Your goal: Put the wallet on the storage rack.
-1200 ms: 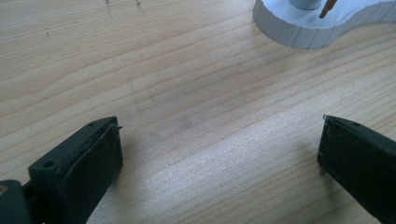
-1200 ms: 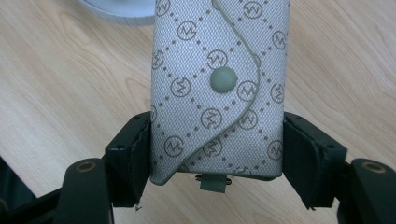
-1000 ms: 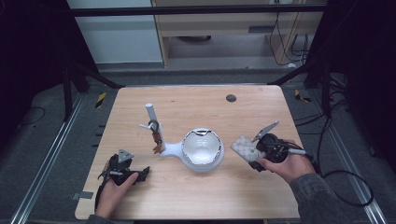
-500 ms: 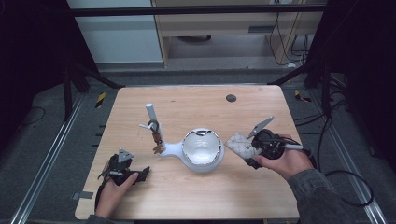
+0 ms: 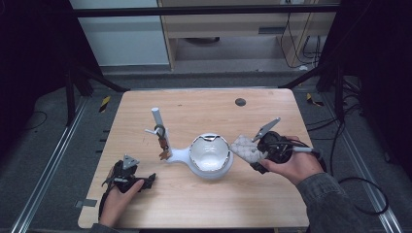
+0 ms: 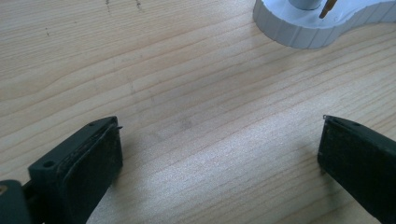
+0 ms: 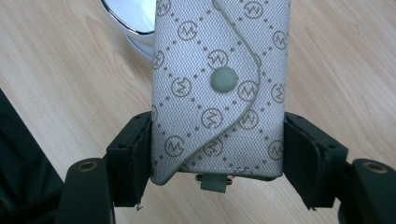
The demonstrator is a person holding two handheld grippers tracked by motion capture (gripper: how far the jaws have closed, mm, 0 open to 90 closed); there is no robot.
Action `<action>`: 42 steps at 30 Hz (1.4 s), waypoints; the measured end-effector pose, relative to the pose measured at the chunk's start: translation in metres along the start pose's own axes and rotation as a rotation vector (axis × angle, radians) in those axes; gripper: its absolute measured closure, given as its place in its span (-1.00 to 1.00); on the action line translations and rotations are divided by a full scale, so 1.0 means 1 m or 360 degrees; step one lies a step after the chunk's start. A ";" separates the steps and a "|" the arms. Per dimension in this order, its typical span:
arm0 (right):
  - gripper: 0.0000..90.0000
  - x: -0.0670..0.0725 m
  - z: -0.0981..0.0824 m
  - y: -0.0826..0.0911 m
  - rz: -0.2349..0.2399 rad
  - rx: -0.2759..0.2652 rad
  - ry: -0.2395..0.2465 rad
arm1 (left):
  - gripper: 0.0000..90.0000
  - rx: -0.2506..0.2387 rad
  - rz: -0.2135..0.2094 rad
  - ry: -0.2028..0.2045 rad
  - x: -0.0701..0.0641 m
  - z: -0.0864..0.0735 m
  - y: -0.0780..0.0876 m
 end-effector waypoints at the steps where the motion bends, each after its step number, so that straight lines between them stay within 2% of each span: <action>1: -0.31 0.000 0.001 0.001 0.0001 -0.0004 0.0002 | -1.00 0.0000 0.0000 0.0000 0.000 0.000 0.000; 12: -0.31 0.002 0.020 0.007 0.0004 -0.0009 0.0052 | -1.00 0.0000 0.0000 0.0000 0.000 0.000 0.000; 21: -0.31 0.010 0.037 0.004 0.0026 -0.0007 0.0098 | -1.00 -0.0004 0.0000 0.0004 0.000 0.000 0.000; 28: -0.31 0.014 0.042 -0.005 0.0029 0.0009 0.0103 | -1.00 -0.0004 -0.0001 0.0003 0.000 0.000 0.000; 37: -0.30 0.019 0.050 -0.011 0.0048 0.0012 0.0142 | -1.00 -0.0004 -0.0001 0.0003 0.000 0.000 0.000; 42: -0.30 0.026 0.058 -0.019 0.0076 0.0046 0.0176 | -1.00 -0.0004 -0.0001 0.0002 0.000 0.000 0.000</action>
Point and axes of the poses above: each handheld gripper's, and its own axes: y roughly backward along the jaws, z roughly out of its top, x roughly to its left, the point moved 3 cm from there along -y, roughly forward along the jaws, and after that the axes turned 4 degrees about y, right-handed, at the moved point
